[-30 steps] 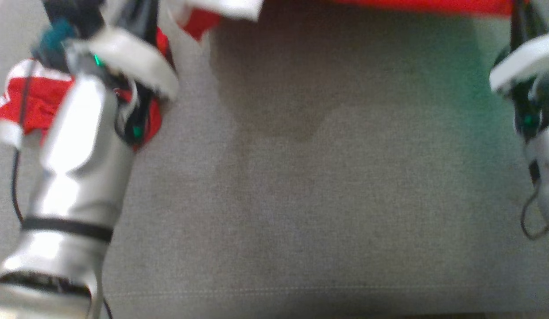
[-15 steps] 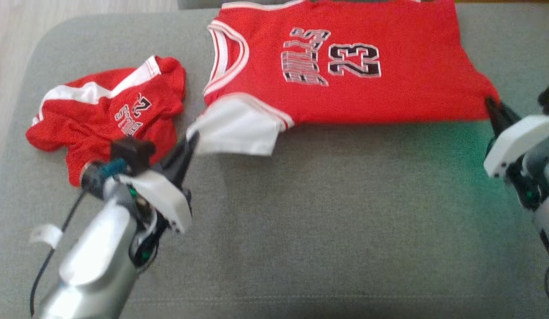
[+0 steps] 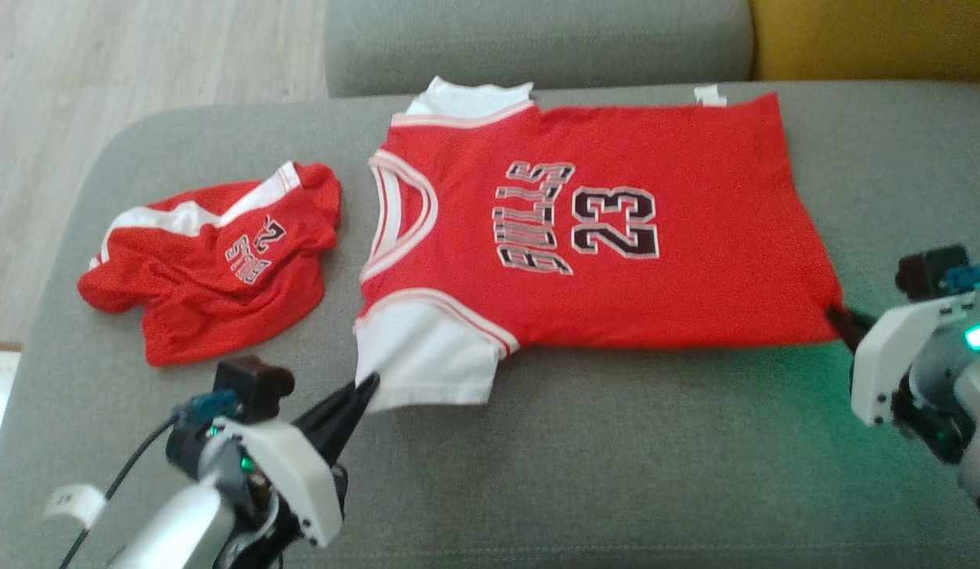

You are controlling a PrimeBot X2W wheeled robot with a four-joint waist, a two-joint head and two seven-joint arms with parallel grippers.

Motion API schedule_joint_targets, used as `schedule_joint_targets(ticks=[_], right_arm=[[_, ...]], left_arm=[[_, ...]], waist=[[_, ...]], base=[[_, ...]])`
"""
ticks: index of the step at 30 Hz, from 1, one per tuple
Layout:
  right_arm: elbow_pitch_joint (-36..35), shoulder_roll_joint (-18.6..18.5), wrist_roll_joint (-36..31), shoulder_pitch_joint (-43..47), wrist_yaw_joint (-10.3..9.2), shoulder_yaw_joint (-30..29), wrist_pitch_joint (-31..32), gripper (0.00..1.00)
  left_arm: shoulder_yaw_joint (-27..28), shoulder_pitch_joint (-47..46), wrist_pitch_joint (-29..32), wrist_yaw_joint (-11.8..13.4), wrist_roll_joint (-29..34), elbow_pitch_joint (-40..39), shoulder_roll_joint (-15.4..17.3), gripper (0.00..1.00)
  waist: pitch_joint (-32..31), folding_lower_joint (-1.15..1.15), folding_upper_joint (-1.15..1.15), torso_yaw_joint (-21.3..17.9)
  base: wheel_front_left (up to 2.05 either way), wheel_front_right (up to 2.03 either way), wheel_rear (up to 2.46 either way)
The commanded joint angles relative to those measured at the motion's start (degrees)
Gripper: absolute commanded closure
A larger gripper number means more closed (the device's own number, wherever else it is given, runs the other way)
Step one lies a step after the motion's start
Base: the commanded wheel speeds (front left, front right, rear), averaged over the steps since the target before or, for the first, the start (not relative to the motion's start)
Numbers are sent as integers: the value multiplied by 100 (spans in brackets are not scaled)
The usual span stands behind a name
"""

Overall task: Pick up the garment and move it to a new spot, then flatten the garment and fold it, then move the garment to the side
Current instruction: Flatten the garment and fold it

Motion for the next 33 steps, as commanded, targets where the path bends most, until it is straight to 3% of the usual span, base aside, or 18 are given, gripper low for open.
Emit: schedule_joint_targets(ticks=[1, 17, 27, 33], right_arm=[[-148, -234, 98, 45, 22, 75, 76, 100], [-1141, -1033, 1355, 594, 22, 802, 1923, 100], [-1727, -1426, 1999, 865, 22, 626, 3063, 100], [-1910, -1485, 1993, 846, 22, 345, 3253, 100]], left_arm=[[258, -144, 34, 7, -124, -256, 219, 100], [293, 861, 1041, 35, -1138, -1881, 1072, 100], [189, 1090, 1772, 45, -1429, -2585, 1633, 100], [287, 906, 1886, 126, -1307, -2732, 1810, 100]], waist=[[-122, 1, 0, -17], [-500, 1, 0, -71], [-483, 1, 0, -130], [-376, 1, 0, -187]], base=[[0, 0, 0], [0, 0, 0], [0, 0, 0], [0, 0, 0]])
